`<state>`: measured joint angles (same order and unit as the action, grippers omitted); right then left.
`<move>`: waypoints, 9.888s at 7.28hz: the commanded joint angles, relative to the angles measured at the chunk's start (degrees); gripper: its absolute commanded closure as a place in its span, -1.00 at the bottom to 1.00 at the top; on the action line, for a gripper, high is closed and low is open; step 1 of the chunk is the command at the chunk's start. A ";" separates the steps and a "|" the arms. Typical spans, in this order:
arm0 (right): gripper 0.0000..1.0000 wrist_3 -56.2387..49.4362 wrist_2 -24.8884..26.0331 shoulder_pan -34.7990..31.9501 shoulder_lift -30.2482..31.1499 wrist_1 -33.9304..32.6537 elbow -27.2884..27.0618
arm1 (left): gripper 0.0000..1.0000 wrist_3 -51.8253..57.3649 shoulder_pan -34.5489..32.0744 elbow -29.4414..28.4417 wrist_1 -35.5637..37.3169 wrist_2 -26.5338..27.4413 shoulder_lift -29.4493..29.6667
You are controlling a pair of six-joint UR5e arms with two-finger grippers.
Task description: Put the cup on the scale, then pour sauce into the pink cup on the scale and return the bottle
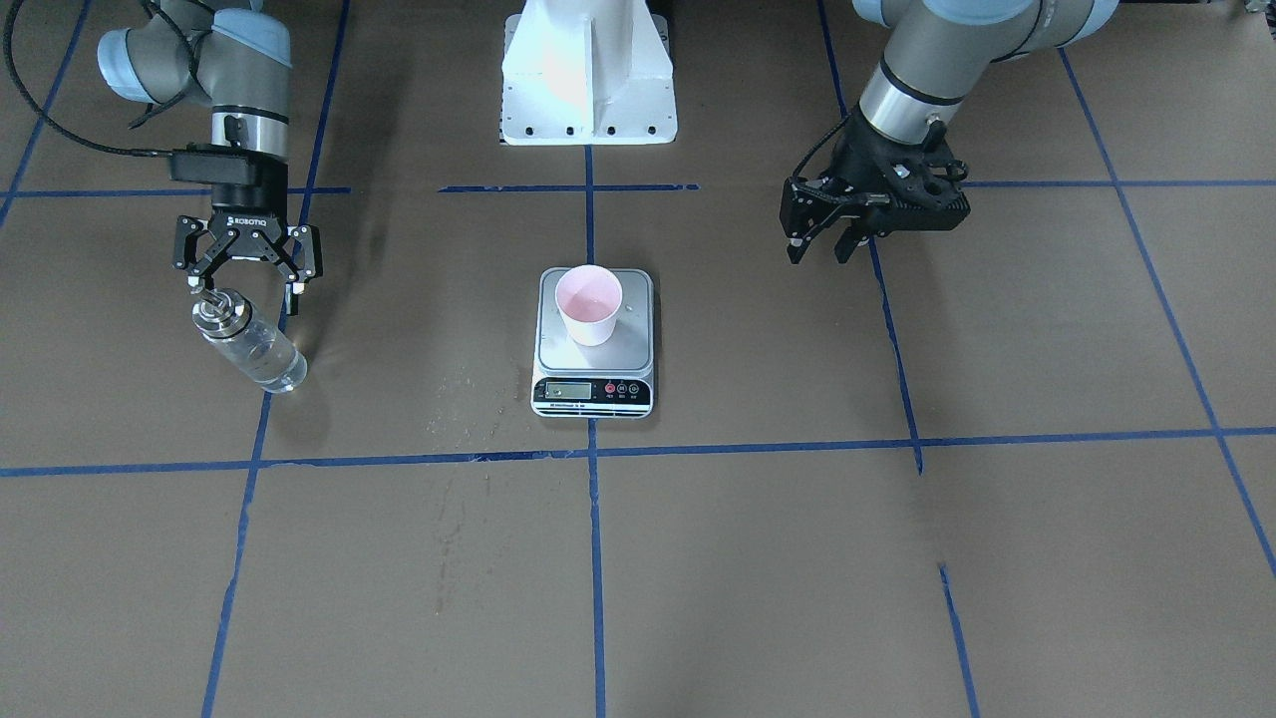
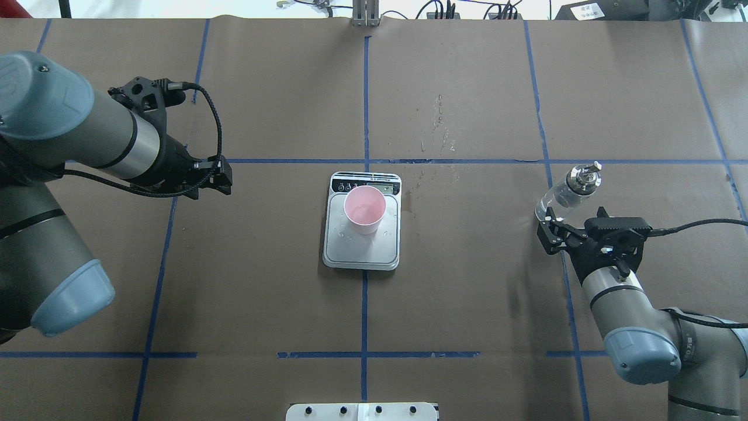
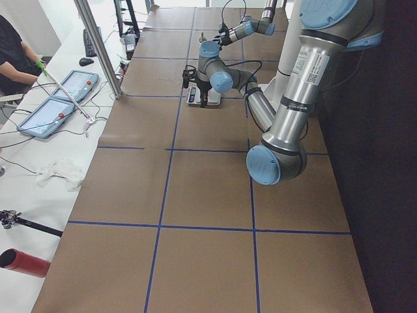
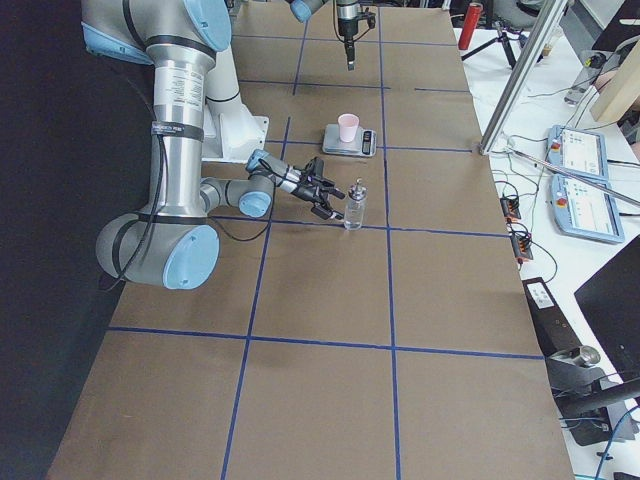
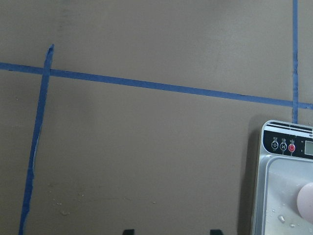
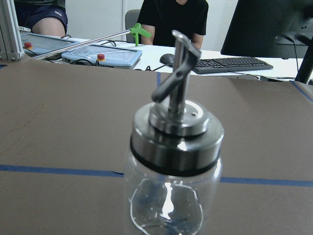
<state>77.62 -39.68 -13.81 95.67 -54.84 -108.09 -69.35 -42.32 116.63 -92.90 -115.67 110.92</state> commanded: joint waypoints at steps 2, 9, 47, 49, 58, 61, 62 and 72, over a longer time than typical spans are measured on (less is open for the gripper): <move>-0.98 -0.81 -0.30 -0.52 -0.75 0.00 0.86 | -0.22 0.00 -0.04 0.09 0.09 0.00 0.00; -0.97 -3.00 -2.59 -3.33 -2.86 0.00 2.44 | -0.24 0.00 -0.04 0.35 0.09 -0.08 -0.09; 1.00 -84.48 25.97 1.06 -34.50 -46.32 7.19 | -0.36 27.25 -9.71 11.43 4.04 -1.05 -16.26; 1.00 -84.57 25.97 1.06 -34.41 -46.32 7.19 | -0.36 27.07 -9.71 11.43 4.04 -1.05 -16.17; 1.00 -28.13 17.82 4.03 -32.12 -43.86 7.02 | -0.37 26.72 -9.63 11.25 4.04 -1.05 -16.00; 1.00 -6.83 8.95 4.31 -28.65 -26.40 4.99 | -0.37 26.63 -9.54 11.16 4.04 -1.05 -15.82; 1.00 -6.00 8.92 4.14 -25.57 -20.80 4.91 | -0.37 26.63 -9.54 11.08 4.04 -1.05 -15.82; 1.00 7.72 6.29 1.50 -2.77 -0.79 1.74 | -0.39 26.37 -9.54 11.34 4.22 -0.96 -15.38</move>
<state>85.22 -33.28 -12.38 92.63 -56.00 -106.89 -42.95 -51.81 127.91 -88.72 -116.65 95.53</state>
